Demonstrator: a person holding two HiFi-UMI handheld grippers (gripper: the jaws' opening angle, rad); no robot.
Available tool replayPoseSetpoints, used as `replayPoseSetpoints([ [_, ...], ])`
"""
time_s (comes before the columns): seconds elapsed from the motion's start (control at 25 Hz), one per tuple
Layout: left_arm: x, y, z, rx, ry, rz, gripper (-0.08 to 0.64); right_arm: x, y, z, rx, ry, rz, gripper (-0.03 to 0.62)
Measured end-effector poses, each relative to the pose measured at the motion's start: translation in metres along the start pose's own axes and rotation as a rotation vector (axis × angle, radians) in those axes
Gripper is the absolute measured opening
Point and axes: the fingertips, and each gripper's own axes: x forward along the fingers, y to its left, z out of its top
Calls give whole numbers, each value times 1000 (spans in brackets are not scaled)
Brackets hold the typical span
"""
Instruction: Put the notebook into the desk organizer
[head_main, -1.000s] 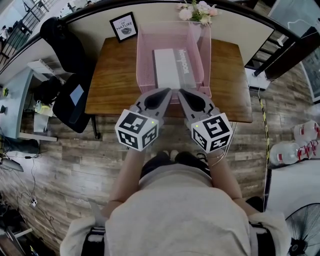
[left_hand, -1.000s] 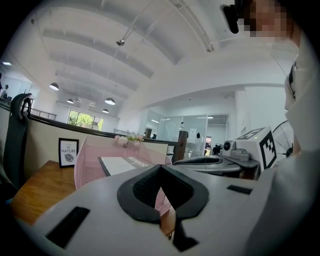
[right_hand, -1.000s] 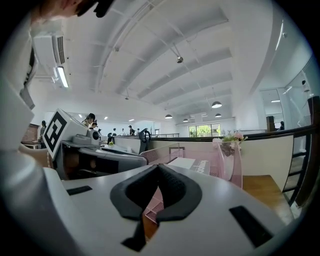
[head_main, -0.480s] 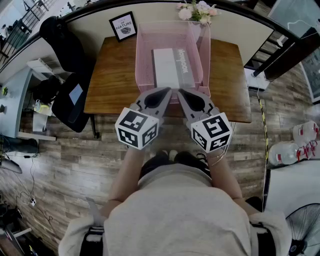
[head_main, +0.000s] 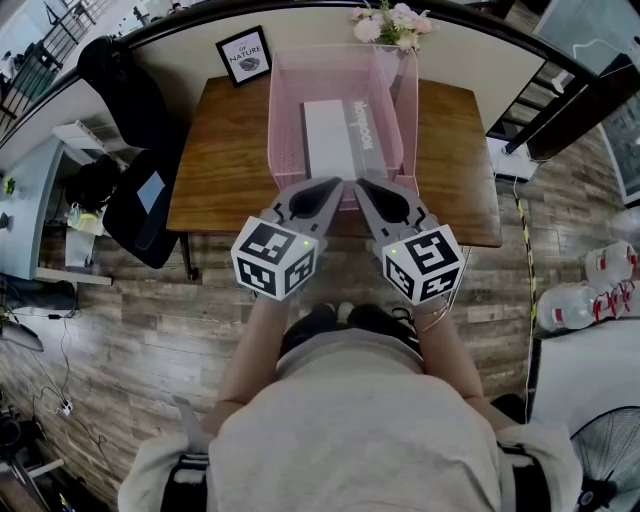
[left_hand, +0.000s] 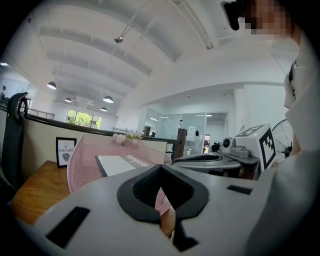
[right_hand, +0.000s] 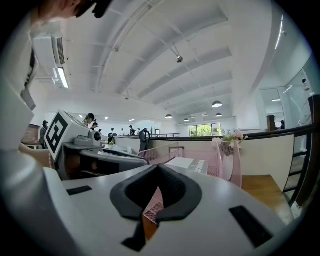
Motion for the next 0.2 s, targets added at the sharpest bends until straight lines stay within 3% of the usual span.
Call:
replayPoseSetpoints([
  [0.2, 5, -1, 2, 5, 1, -5, 11, -3, -8, 3, 3, -7, -14, 9],
])
